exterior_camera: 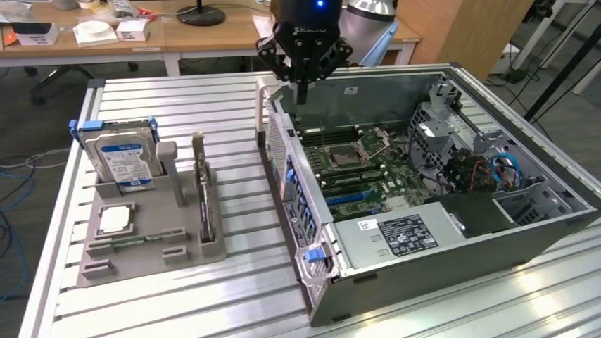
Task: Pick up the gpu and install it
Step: 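Reach for the gpu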
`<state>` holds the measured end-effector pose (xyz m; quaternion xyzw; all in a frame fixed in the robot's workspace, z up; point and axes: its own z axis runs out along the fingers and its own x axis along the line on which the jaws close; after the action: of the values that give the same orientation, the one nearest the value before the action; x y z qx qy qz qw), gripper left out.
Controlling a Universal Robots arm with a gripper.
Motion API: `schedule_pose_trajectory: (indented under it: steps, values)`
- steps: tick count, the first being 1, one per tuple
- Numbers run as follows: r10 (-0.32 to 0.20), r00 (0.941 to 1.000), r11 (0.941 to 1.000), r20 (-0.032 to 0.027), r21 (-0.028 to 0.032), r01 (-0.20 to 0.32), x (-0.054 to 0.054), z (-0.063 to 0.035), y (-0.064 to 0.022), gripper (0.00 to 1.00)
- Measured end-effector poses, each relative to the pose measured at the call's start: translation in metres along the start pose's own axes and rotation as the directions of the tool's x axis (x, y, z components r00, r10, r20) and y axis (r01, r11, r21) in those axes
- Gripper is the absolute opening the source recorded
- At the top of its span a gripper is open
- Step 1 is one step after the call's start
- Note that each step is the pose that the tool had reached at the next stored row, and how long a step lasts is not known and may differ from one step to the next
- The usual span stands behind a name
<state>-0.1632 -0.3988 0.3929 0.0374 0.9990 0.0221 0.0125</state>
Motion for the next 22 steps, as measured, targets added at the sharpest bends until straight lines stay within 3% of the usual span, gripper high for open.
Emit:
schedule_pose_trajectory:
  steps: [22]
  values:
    - [0.000, 1.0000, 1.0000, 0.0000, 0.0000, 0.000, 0.020, -0.0003, -0.0015, 0.11]
